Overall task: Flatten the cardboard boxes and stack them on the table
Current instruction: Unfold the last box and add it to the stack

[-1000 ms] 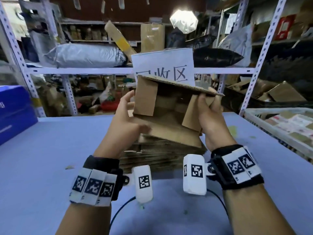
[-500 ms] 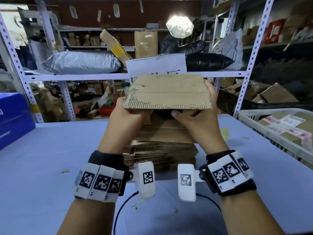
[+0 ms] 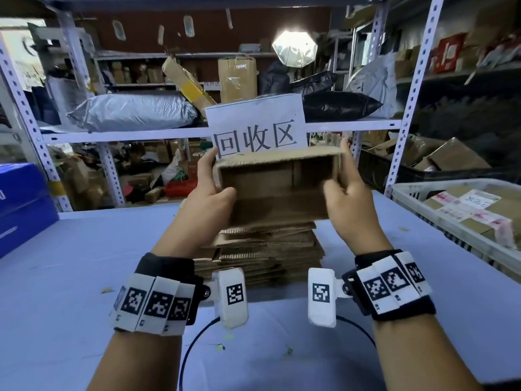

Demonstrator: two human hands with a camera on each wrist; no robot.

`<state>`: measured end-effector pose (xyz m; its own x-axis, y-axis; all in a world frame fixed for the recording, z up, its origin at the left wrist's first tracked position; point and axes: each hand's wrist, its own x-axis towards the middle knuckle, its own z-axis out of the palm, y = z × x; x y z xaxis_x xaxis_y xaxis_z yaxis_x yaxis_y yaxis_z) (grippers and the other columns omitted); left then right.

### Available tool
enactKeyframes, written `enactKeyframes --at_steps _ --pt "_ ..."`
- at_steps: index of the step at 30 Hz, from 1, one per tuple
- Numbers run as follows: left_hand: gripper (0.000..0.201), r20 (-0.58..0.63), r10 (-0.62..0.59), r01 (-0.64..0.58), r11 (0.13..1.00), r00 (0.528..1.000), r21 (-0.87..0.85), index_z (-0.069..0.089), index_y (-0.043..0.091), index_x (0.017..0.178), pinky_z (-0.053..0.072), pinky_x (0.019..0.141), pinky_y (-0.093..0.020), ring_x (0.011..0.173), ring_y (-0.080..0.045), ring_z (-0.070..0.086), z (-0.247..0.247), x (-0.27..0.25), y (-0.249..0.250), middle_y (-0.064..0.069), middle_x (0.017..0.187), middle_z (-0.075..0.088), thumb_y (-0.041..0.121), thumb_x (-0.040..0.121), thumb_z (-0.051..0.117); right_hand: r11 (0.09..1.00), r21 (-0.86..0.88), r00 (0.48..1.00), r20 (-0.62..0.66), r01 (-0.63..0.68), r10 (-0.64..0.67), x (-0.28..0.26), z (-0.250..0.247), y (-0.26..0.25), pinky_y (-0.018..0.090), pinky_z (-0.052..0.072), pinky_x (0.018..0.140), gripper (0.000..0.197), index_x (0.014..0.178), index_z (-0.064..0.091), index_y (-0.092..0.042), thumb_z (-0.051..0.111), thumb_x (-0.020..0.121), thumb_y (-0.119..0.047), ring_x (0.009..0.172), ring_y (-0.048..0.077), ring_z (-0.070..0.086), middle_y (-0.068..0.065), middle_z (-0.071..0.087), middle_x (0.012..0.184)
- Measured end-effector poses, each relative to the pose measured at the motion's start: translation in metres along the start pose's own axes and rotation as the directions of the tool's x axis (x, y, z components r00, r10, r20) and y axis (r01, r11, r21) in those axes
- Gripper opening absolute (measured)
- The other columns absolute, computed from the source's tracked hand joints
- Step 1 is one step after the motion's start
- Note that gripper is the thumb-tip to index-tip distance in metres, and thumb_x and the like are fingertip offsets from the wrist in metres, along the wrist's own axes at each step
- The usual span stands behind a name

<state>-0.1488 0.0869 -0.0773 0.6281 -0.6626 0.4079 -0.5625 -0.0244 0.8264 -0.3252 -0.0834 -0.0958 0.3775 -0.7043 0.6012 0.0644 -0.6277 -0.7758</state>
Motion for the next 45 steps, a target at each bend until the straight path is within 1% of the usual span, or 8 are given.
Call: enactKeyframes --at_steps 3,6,11,15,22,31,39,45 --pt "0.076 -0.027 0.011 -0.014 0.996 1.0 -0.09 0.036 0.065 0.132 0.063 0.059 -0.053 0.079 -0.027 0.063 -0.005 0.0 0.0 0.019 0.107 0.06 0.018 0.073 0.041 1.0 -0.022 1.0 0.002 -0.011 0.011 -0.001 -0.005 -0.003 0.041 0.048 0.067 0.058 0.142 0.026 -0.067 0.036 0.095 -0.035 0.06 0.018 0.053 0.012 0.059 0.096" --pt "0.072 -0.042 -0.001 -0.007 0.981 0.999 -0.193 0.047 0.059 0.124 0.064 0.062 -0.053 0.09 -0.028 0.063 -0.005 -0.003 0.002 0.017 0.115 0.056 0.001 0.081 0.042 1.0 -0.002 1.0 0.021 0.013 -0.013 -0.002 -0.005 0.0 0.043 0.044 0.096 0.047 0.144 0.035 -0.053 0.038 0.105 -0.028 0.109 0.018 0.042 0.003 0.059 0.127" --pt "0.044 -0.021 0.013 -0.02 0.942 1.0 -0.336 0.05 0.05 0.12 0.059 0.089 -0.054 0.112 -0.033 0.065 -0.005 -0.008 0.007 -0.009 0.129 0.062 0.023 0.086 0.058 0.973 0.229 0.996 0.085 -0.041 0.022 -0.001 -0.007 -0.002 0.003 0.042 0.081 0.03 0.129 0.049 -0.037 0.048 0.1 -0.042 0.1 -0.013 0.057 -0.032 0.062 0.108" --pt "0.035 -0.042 0.069 -0.08 0.908 0.997 -0.412 0.056 0.038 0.113 0.051 0.086 -0.035 0.105 -0.009 0.067 -0.006 -0.008 0.006 0.004 0.12 0.068 0.051 0.081 0.065 0.922 0.373 0.994 0.065 -0.108 0.09 -0.002 -0.01 -0.003 0.039 0.044 0.106 0.051 0.12 0.055 -0.028 0.051 0.085 -0.066 0.122 0.011 0.058 -0.006 0.063 0.126" --pt "0.037 -0.214 0.097 -0.201 0.813 0.972 -0.546 0.059 0.023 0.064 0.052 0.091 -0.04 0.118 -0.025 0.068 -0.01 -0.006 0.006 -0.006 0.117 0.076 0.042 0.095 0.054 0.902 0.413 0.977 -0.104 -0.129 0.187 -0.001 -0.012 -0.002 0.039 0.05 0.089 0.036 0.107 0.058 -0.024 0.054 0.09 -0.055 0.1 0.012 0.061 -0.002 0.066 0.108" --pt "0.031 -0.392 0.198 -0.375 0.811 0.898 -0.45 0.06 0.025 0.108 0.057 0.087 -0.036 0.094 -0.011 0.07 -0.01 -0.009 0.007 0.005 0.096 0.072 -0.002 0.093 0.067 0.771 0.611 0.981 0.051 -0.178 0.187 -0.011 -0.01 -0.014 0.042 0.054 0.094 0.061 0.128 0.064 -0.024 0.029 0.1 -0.065 0.111 0.015 0.069 -0.006 0.073 0.119" --pt "0.138 -0.265 -0.089 0.004 0.952 0.96 -0.306 0.014 0.032 0.158 0.041 0.114 -0.05 0.131 -0.025 0.054 -0.019 -0.002 0.003 -0.012 0.147 0.048 0.086 0.046 0.074 0.552 0.809 0.975 0.109 -0.201 0.196 -0.009 -0.016 -0.013 0.038 0.039 0.105 0.067 0.093 0.057 -0.014 0.024 0.097 -0.072 0.11 0.026 0.063 -0.001 0.071 0.1" --pt "0.063 0.01 -0.013 0.016 0.735 1.0 -0.678 0.064 0.002 0.124 0.055 0.092 -0.039 0.1 -0.026 0.071 -0.011 -0.006 0.003 -0.018 0.112 0.075 0.04 0.076 0.081 0.546 0.75 0.918 0.212 -0.373 0.336 -0.007 -0.019 -0.007 0.048 0.03 0.117 0.072 0.104 0.056 -0.013 0.026 0.093 -0.077 0.124 0.024 0.061 0.006 0.068 0.128"
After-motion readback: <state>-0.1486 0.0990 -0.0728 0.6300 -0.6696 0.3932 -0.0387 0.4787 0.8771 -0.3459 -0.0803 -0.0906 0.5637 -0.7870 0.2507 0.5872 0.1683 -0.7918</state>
